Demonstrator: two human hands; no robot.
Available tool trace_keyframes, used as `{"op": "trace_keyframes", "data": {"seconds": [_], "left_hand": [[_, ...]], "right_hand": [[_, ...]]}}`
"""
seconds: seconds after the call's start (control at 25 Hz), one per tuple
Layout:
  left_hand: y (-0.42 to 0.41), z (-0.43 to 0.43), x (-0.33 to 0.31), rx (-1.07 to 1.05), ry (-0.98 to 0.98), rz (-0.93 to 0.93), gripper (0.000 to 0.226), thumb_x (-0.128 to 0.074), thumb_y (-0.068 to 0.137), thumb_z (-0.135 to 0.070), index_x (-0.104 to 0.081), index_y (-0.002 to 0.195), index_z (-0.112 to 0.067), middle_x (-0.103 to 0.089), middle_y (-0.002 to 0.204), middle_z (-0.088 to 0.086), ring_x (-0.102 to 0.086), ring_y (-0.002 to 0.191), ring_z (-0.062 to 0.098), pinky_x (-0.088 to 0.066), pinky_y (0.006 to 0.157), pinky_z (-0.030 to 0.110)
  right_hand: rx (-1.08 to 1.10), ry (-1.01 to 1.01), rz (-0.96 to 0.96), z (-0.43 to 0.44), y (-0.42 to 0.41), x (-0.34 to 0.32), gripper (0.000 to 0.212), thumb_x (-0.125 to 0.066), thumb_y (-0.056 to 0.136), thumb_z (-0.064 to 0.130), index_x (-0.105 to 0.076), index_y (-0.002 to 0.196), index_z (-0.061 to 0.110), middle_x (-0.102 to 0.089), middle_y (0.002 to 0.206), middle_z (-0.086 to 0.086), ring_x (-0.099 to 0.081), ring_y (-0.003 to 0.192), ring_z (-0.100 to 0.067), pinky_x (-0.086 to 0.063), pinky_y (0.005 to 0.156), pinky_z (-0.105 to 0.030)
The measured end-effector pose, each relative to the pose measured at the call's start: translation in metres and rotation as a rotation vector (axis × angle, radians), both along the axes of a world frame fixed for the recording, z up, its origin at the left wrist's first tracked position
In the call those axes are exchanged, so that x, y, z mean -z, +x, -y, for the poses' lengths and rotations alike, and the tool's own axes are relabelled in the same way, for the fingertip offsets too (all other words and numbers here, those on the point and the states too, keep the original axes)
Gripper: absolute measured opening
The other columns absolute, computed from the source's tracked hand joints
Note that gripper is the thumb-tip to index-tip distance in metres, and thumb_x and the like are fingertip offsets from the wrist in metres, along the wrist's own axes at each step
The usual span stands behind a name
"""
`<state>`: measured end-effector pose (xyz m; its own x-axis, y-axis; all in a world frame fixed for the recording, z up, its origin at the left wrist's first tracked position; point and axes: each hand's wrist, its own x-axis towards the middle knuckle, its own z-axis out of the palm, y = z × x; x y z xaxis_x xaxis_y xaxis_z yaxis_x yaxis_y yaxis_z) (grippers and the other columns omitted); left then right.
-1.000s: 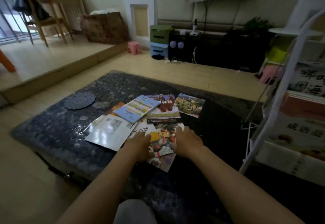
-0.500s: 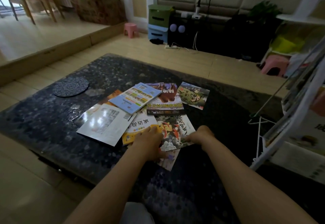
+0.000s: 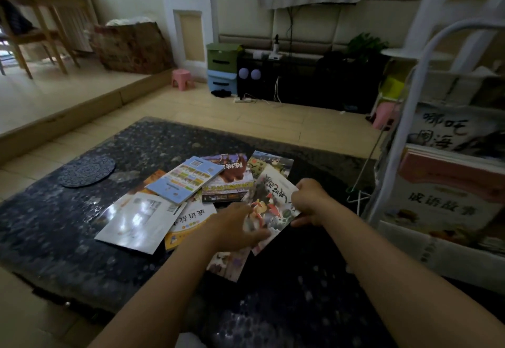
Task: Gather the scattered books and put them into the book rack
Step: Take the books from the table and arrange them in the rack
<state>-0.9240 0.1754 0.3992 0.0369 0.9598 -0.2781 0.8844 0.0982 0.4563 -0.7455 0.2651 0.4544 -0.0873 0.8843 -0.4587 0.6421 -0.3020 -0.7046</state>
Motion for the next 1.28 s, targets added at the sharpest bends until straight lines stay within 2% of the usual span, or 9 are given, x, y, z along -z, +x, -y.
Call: {"op": "trace_keyframes", "data": {"seconds": [0.12,0.28,0.4,0.52,0.64,0.84,0.96,1.08,1.28], "left_hand": [[0.019,-0.017,-0.034,-0.161,0.167,0.112,0.089,-0.055,0.068,-0.076,-0.033,0.143,-0.034,-0.044,0.146,0.0,-0.049,0.126,0.022,-0.047,0.101,0.045],[0.059,-0.027,-0.083,-0.425,0.253,0.294,0.092,-0.062,0.091,-0.039,-0.004,0.155,-0.009,-0.033,0.153,0.015,-0.041,0.134,0.036,-0.042,0.104,0.044],[0.08,-0.033,-0.112,-0.55,0.419,0.409,0.069,-0.066,0.082,-0.039,-0.037,0.136,-0.007,-0.053,0.129,0.017,-0.054,0.115,0.037,-0.052,0.088,0.045],[0.108,-0.032,-0.141,-0.636,0.366,0.832,0.041,-0.065,0.084,-0.025,-0.053,0.116,-0.001,-0.062,0.099,0.016,-0.064,0.083,0.032,-0.054,0.059,0.035],[0.142,-0.025,-0.172,-0.52,0.373,1.093,0.024,-0.057,0.09,0.003,-0.061,0.113,-0.003,-0.07,0.093,0.016,-0.069,0.078,0.028,-0.055,0.06,0.032],[0.179,-0.019,-0.249,-0.224,0.615,0.735,0.031,-0.055,0.09,0.002,-0.059,0.108,-0.024,-0.065,0.098,0.007,-0.063,0.086,0.022,-0.054,0.071,0.036],[0.213,-0.023,-0.298,-0.016,0.844,0.424,0.032,-0.055,0.091,-0.001,-0.054,0.119,-0.018,-0.06,0.101,-0.003,-0.059,0.092,0.014,-0.048,0.074,0.025],[0.25,-0.038,-0.333,0.147,1.004,0.13,0.037,-0.057,0.091,-0.011,-0.054,0.128,-0.012,-0.055,0.106,-0.003,-0.052,0.099,0.014,-0.04,0.077,0.021],[0.289,-0.081,-0.338,0.359,0.956,-0.33,0.038,-0.069,0.085,-0.026,-0.052,0.119,-0.025,-0.062,0.108,0.002,-0.06,0.098,0.024,-0.054,0.083,0.044]], "right_hand": [[-0.076,0.115,-0.002,0.01,0.03,-0.048,0.014,-0.047,0.098,0.005,-0.051,0.111,0.009,-0.054,0.109,-0.011,-0.06,0.091,-0.031,-0.062,0.065,-0.045],[-0.061,0.227,-0.129,0.029,0.071,-0.091,0.017,-0.044,0.1,0.003,-0.048,0.116,0.008,-0.051,0.096,-0.004,-0.057,0.08,-0.024,-0.062,0.067,-0.046],[0.002,0.311,-0.263,0.036,0.102,-0.111,0.018,-0.043,0.1,0.003,-0.047,0.117,0.009,-0.051,0.104,-0.006,-0.055,0.087,-0.026,-0.062,0.067,-0.048],[0.126,0.31,-0.5,0.037,0.125,-0.122,0.025,-0.042,0.1,0.003,-0.05,0.123,0.009,-0.054,0.121,-0.01,-0.058,0.101,-0.032,-0.063,0.065,-0.046],[0.246,0.278,-0.658,0.041,0.148,-0.133,0.023,-0.042,0.099,0.001,-0.053,0.117,0.011,-0.058,0.119,-0.012,-0.063,0.101,-0.034,-0.062,0.062,-0.045],[0.216,0.605,-0.315,0.037,0.207,-0.169,0.02,-0.063,0.091,0.009,-0.049,0.099,0.019,-0.058,0.101,-0.003,-0.062,0.098,-0.027,-0.059,0.075,-0.044],[0.22,0.91,-0.159,0.036,0.243,-0.207,0.034,-0.068,0.09,0.021,-0.044,0.113,0.015,-0.057,0.106,-0.004,-0.059,0.094,-0.023,-0.049,0.069,-0.032],[0.251,1.178,0.028,0.026,0.276,-0.237,0.058,-0.067,0.091,0.027,-0.036,0.137,0.011,-0.049,0.132,-0.016,-0.052,0.116,-0.032,-0.043,0.083,-0.034],[-0.006,1.304,0.283,0.016,0.303,-0.255,0.087,-0.067,0.087,0.017,-0.015,0.156,0.027,-0.04,0.139,-0.018,-0.047,0.121,-0.038,-0.046,0.093,-0.045]]}}
